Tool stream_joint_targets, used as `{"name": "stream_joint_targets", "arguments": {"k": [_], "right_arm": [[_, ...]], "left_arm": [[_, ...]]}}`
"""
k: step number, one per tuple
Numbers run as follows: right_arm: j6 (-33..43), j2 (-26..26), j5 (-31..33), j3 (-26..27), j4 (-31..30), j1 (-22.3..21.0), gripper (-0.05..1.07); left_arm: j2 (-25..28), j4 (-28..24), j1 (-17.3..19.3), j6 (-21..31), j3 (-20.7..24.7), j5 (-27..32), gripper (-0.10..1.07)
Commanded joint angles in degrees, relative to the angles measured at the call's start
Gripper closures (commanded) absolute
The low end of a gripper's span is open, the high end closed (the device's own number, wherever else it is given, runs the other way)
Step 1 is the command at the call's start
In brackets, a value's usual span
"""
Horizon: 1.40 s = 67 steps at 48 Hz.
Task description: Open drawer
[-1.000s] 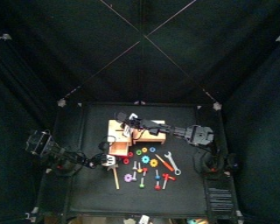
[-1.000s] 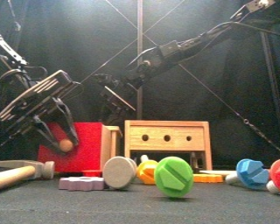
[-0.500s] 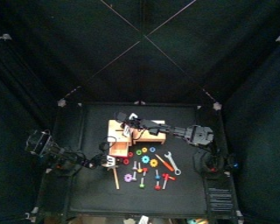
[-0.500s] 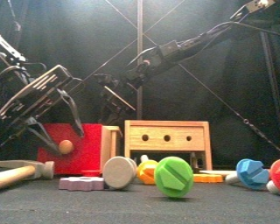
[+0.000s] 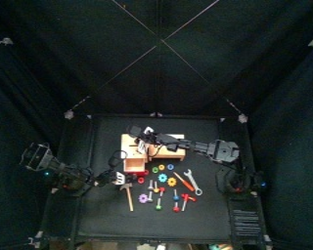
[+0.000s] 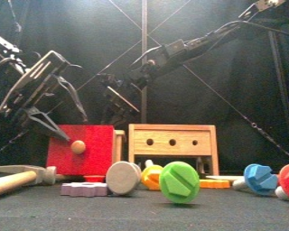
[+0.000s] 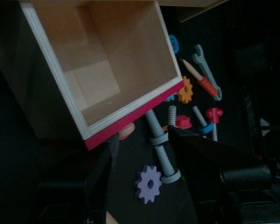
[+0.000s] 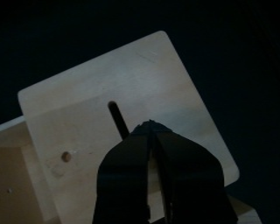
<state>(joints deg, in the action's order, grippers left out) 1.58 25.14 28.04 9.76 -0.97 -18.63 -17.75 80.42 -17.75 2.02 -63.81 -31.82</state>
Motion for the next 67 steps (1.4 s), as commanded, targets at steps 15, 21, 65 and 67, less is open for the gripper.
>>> {"name": "stream_joint_targets", "arguments": {"k": [15,21,65,67], "right_arm": [[0.2,-5.9,0.4,-0.5,0.6,3.3,1.0],[0.2,-8.4,0.9,-3.1,2.5,4.4,1.0],[0.1,-20.2,-20.8,-33.7,12.0,11.0,1.0],[0.1,-19.5,-21.5,-33.6,12.0,11.0,1.0]], "left_arm": [[-8.1,-2.0,-3.0,-0.4,-3.8,0.6,0.13],[-11.2,-6.0,-3.3,-0.7,-4.7,0.7,0.13],[-22.6,-40.8,19.0,-0.5,-13.7,0.0,0.13],[-22.6,-40.9,19.9,-0.6,-13.8,0.1,0.13]]}}
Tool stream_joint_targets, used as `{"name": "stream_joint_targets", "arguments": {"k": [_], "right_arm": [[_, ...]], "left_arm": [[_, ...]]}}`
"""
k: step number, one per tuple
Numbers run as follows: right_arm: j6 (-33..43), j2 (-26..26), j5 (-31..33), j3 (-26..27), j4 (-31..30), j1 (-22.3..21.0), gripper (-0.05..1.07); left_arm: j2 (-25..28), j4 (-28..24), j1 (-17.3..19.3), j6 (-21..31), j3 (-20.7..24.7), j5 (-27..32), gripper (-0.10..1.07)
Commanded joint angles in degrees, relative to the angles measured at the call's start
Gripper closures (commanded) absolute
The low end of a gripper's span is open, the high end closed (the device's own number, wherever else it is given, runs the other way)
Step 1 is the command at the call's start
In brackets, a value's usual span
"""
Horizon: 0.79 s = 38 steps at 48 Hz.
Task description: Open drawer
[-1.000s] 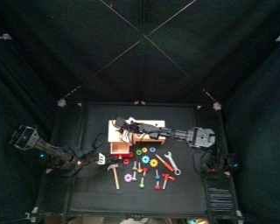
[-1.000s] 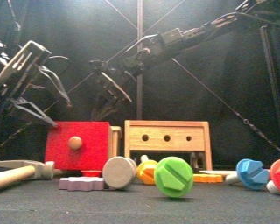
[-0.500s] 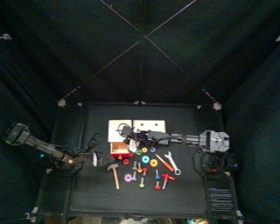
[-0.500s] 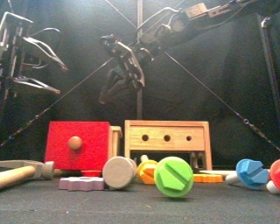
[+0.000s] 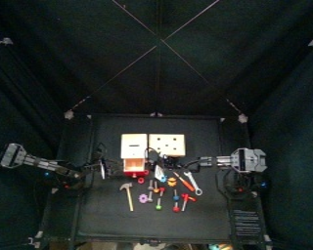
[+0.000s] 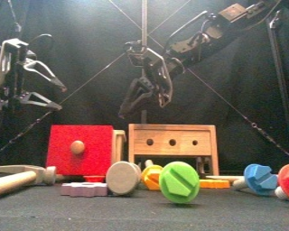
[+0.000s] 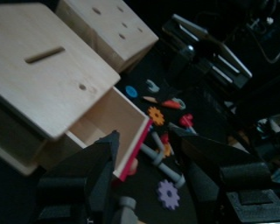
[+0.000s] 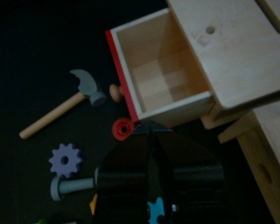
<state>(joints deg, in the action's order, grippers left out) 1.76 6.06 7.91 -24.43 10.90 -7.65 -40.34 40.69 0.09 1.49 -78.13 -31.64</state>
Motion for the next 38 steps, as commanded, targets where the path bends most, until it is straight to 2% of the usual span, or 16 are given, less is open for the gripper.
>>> {"name": "stream_joint_targets", "arguments": {"k": [1,5,15,38], "right_arm": [[-0.1,0.0,-1.7,0.7,0.1,0.0,1.0],[-0.1,1.8,-1.8,1.5,-0.4,0.1,1.0],[-0.1,3.9,-1.8,3.1,-0.4,0.1,1.0],[-0.1,4.8,-1.6,6.0,-0.4,1.4,1.0]], "left_arm": [[0.0,-1.1,2.5,-0.1,0.5,-0.1,0.13],[0.0,-1.3,3.8,-0.2,0.2,0.1,0.13],[0.0,-1.4,4.0,-0.2,-0.3,0.8,0.13],[-0.9,-1.3,4.4,-0.3,-0.8,1.1,0.13]]}}
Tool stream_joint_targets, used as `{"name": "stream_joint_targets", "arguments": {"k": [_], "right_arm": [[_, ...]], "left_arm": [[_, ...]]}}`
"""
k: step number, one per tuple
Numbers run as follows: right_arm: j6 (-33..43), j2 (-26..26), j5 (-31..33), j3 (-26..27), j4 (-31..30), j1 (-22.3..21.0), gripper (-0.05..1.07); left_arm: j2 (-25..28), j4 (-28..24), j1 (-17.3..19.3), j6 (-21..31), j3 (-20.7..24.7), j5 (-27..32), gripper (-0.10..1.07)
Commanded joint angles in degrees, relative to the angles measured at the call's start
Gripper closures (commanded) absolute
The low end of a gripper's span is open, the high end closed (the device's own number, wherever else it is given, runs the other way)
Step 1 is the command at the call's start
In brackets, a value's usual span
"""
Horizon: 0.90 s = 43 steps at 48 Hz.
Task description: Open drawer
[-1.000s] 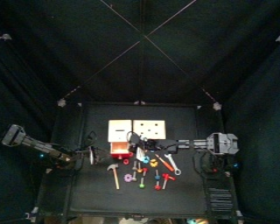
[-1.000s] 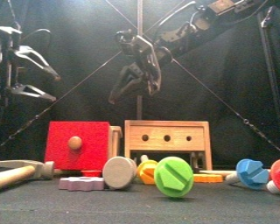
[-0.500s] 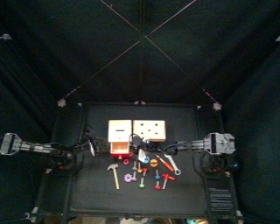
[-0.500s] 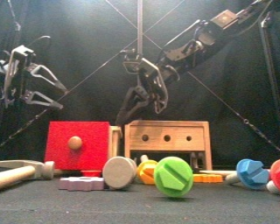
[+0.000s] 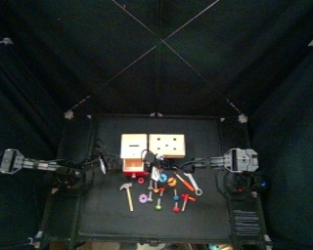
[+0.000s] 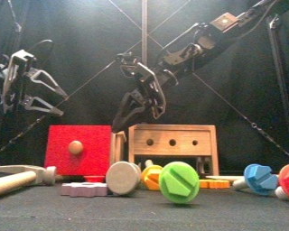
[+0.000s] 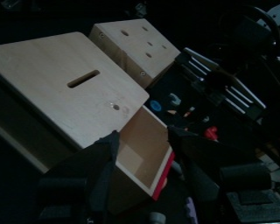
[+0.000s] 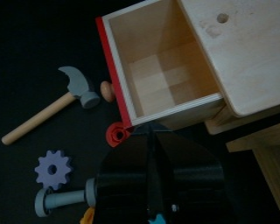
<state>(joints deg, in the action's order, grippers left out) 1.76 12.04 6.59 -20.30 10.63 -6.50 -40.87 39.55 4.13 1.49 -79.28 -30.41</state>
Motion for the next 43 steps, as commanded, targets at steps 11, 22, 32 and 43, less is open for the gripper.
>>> {"name": "stream_joint_targets", "arguments": {"k": [11,22,32,43], "right_arm": [[0.0,-0.3,2.1,3.3,-0.2,0.1,1.0],[-0.1,-2.4,5.0,2.1,-0.2,0.7,1.0],[-0.2,-4.7,4.9,-0.8,-0.2,2.2,1.0],[-0.3,-6.4,4.0,-3.8,-0.5,4.5,1.0]], "left_arm": [[-1.9,-0.3,1.2,-0.3,-0.8,-0.1,0.13],[-4.0,-1.1,1.2,-0.2,-2.0,-0.1,0.13],[-4.1,-1.1,1.2,-0.2,-1.8,-0.1,0.13],[-4.1,-1.0,1.2,-0.2,-2.0,0.2,0.13]]}}
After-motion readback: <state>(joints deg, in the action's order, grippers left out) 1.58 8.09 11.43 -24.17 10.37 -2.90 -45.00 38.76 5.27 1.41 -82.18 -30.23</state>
